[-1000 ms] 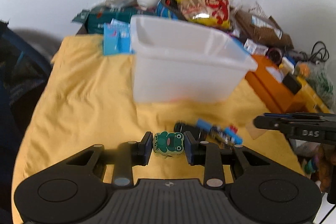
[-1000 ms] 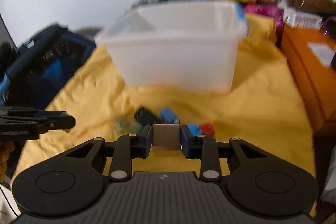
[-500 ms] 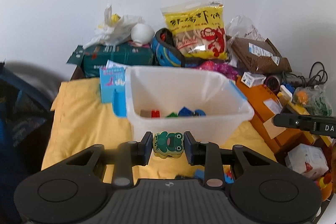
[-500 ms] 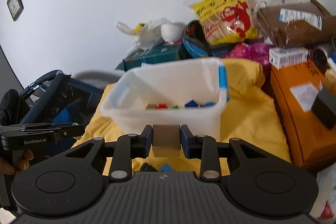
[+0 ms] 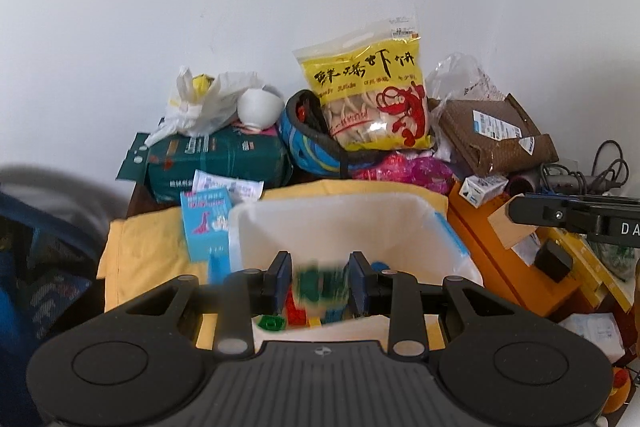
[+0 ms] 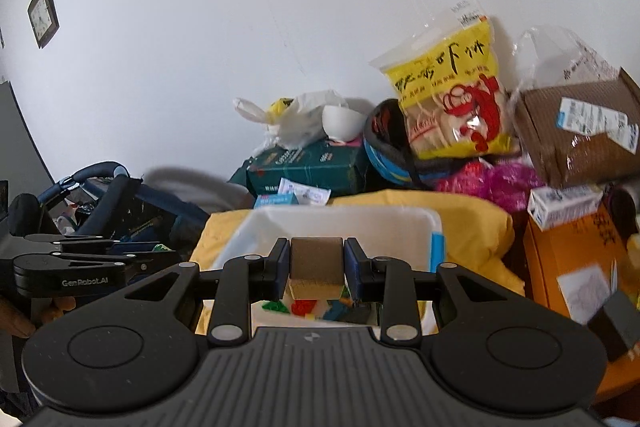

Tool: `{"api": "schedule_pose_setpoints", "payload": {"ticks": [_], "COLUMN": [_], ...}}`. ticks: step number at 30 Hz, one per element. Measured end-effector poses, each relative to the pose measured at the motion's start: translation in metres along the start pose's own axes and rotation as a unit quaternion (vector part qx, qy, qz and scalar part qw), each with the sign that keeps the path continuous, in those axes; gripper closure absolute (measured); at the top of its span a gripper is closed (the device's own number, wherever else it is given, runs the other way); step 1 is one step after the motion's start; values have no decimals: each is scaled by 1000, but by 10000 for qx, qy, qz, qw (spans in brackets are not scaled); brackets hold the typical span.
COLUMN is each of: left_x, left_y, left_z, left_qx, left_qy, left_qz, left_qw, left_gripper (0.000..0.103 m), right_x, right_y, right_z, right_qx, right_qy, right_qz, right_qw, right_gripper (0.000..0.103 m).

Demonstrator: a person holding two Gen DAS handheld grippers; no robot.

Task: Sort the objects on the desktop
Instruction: 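Open both tools to drop the frog block and cube into the bin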

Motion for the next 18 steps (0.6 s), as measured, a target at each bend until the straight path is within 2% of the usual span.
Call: {"api": "schedule_pose_setpoints", "payload": {"ticks": [4, 8, 15, 18], "left_x": [-1, -1, 6, 10], "left_y": [-12, -16, -18, -11], "left_z": [-11, -19, -25, -31], "left_qx": [26, 88, 140, 339], "left_qy": [-3, -1, -141, -258], "left_qz": [-12, -51, -100, 16], "left_qw": [10000, 9999, 9998, 9991], "left_gripper": [71, 86, 85, 75], "right_x": [-1, -3, -2, -1], "right_y": [-10, -17, -23, -22], "right_z": [-9, -17, -23, -31], "right_qx": [38, 72, 96, 194], "right_qy": [-50, -34, 9, 63], "right_qz": [-27, -62, 111, 180], "right_qw": [10000, 9999, 9999, 9996], "right_gripper": [71, 71, 71, 70]}}
Point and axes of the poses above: each gripper's, at about its wrist camera, not at the fingertips, and z roughly against the way its jaws point, x to its left, y to its underside, the point moved 10 cm from there along -z, roughly the way its jaws point, and after that the axes turned 8 degrees about -x, right-handed, at the moved point
